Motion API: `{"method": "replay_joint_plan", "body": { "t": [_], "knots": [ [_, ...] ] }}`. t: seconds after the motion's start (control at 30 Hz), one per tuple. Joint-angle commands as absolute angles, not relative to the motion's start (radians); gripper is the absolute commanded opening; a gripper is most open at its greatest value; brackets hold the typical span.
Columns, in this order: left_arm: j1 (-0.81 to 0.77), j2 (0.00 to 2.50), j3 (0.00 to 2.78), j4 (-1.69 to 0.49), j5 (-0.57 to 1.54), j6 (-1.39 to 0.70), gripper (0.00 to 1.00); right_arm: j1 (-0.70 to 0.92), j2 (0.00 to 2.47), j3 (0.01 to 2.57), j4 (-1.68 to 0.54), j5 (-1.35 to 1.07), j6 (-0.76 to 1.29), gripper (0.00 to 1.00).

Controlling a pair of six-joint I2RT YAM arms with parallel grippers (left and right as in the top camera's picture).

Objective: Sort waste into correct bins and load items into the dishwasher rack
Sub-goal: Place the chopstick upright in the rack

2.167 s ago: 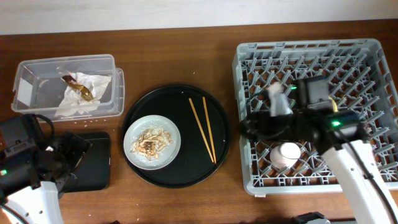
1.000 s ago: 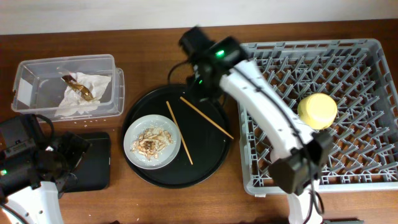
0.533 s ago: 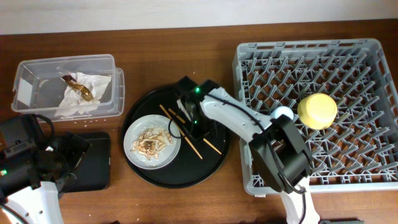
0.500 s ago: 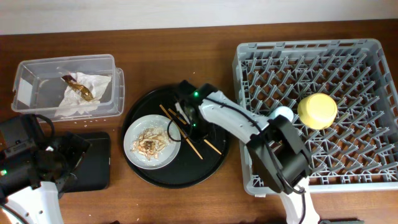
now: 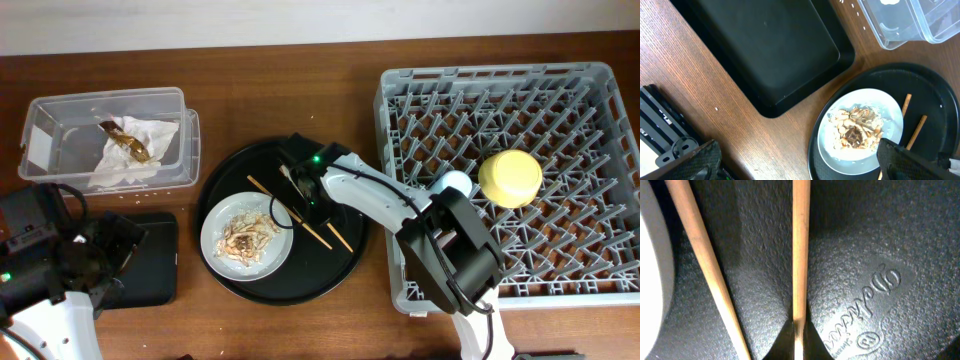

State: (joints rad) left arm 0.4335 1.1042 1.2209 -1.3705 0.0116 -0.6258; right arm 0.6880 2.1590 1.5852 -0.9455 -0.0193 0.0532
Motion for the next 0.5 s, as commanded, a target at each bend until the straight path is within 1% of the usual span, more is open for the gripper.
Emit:
{"method": "replay_joint_plan", "body": {
  "t": [0.0,0.03,0.1,0.13,0.27,0.37,0.47],
  "knots": [
    [0.435,1.101,1.224,-1.37,0.012,-0.633,0.99,0.684,2.104,1.746,-1.079,-0.01,0.118,0.04],
    [0.435,1.101,1.224,-1.37,0.012,-0.633,0.99,0.659,2.064,1.838,-1.158,0.001,0.169,0.04],
    [0.435,1.101,1.224,-1.37,0.012,-0.633,0.99,0.592,2.003,1.928,-1.25,0.036,0.239,0.04],
    [0.435,1.101,1.224,-1.37,0.012,-0.633,0.99,0.514,1.953,1.95,-1.289,0.034,0.253,0.04],
    [0.435,1.101,1.224,-1.37,0.012,-0.633,0.99,0.29,1.913,1.935,-1.301,-0.022,0.252,0.04],
    [0.435,1.101,1.224,-1.37,0.012,-0.633,0.99,0.232,1.952,1.884,-1.278,0.013,0.253,0.06],
    [0.435,1.101,1.224,-1.37,0.012,-0.633,0.99,0.229,1.994,1.837,-1.242,0.012,0.252,0.15]
  ]
}}
